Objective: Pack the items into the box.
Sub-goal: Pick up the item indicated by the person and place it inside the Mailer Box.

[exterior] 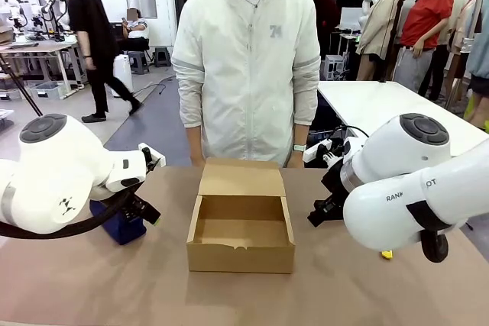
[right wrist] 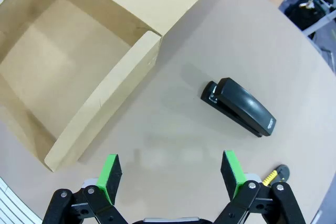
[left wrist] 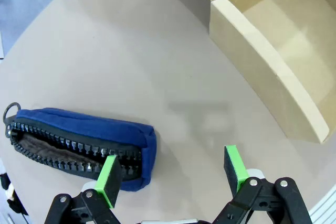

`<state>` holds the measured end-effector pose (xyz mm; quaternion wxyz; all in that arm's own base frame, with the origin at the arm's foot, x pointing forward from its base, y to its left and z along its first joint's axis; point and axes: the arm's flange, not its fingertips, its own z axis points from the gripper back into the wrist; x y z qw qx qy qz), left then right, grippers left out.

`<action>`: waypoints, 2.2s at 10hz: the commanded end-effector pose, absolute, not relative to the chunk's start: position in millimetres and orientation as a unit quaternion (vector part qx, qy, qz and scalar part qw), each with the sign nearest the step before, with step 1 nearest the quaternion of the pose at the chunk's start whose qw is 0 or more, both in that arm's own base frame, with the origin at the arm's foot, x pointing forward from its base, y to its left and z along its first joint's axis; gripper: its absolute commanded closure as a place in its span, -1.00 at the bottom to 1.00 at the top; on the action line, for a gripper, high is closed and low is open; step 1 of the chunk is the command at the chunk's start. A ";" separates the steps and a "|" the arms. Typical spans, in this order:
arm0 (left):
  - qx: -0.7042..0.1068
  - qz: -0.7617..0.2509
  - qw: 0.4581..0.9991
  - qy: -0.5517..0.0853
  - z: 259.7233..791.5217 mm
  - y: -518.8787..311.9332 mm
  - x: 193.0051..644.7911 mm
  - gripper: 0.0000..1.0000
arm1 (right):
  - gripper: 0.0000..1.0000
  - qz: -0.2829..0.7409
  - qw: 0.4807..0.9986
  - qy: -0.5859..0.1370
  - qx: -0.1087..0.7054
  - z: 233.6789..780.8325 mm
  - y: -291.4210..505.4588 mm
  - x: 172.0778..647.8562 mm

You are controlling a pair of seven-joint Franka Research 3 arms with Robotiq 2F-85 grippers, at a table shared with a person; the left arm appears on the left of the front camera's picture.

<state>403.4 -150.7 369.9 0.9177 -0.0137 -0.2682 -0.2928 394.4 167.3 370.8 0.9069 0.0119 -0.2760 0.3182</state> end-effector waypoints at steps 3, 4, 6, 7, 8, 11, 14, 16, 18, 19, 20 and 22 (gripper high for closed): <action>-0.181 -0.173 0.955 -0.156 416.7 -153.6 400.8 -1.00 | -1.00 0.184 0.940 -0.224 0.181 418.5 140.5 399.1; -0.241 -0.139 0.948 -0.157 439.4 -144.6 399.0 -1.00 | -1.00 0.094 0.940 -0.214 0.247 450.2 128.5 402.0; -0.389 -0.095 0.904 -0.149 488.4 -89.6 392.7 -1.00 | -1.00 0.050 0.893 -0.179 0.410 514.7 76.1 392.8; -0.459 -0.051 0.872 -0.163 509.4 -40.9 387.6 -1.00 | -1.00 0.034 0.871 -0.175 0.457 531.3 45.3 385.8; -0.536 0.013 0.820 -0.203 522.5 19.6 376.1 -1.00 | -1.00 -0.003 0.850 -0.175 0.497 537.1 5.8 381.1; -0.607 0.148 0.740 -0.248 493.4 149.0 335.0 -1.00 | -1.00 -0.145 0.779 -0.217 0.570 521.1 -105.4 352.6; -0.608 0.177 0.709 -0.310 448.0 207.2 303.1 -1.00 | -1.00 -0.251 0.721 -0.235 0.602 467.4 -162.3 325.5; -0.617 0.185 0.716 -0.269 475.0 201.7 301.9 -1.00 | -1.00 -0.247 0.742 -0.215 0.584 476.7 -171.1 325.3; -0.617 0.185 0.716 -0.269 475.0 201.7 301.9 -1.00 | -1.00 -0.247 0.742 -0.215 0.584 476.7 -171.1 325.3; -0.617 0.185 0.716 -0.269 475.0 201.7 301.9 -1.00 | -1.00 -0.247 0.742 -0.215 0.584 476.7 -171.1 325.3; -0.617 0.185 0.716 -0.269 475.0 201.7 301.9 -1.00 | -1.00 -0.247 0.742 -0.215 0.584 476.7 -171.1 325.3; -0.617 0.185 0.716 -0.269 475.0 201.7 301.9 -1.00 | -1.00 -0.247 0.742 -0.215 0.584 476.7 -171.1 325.3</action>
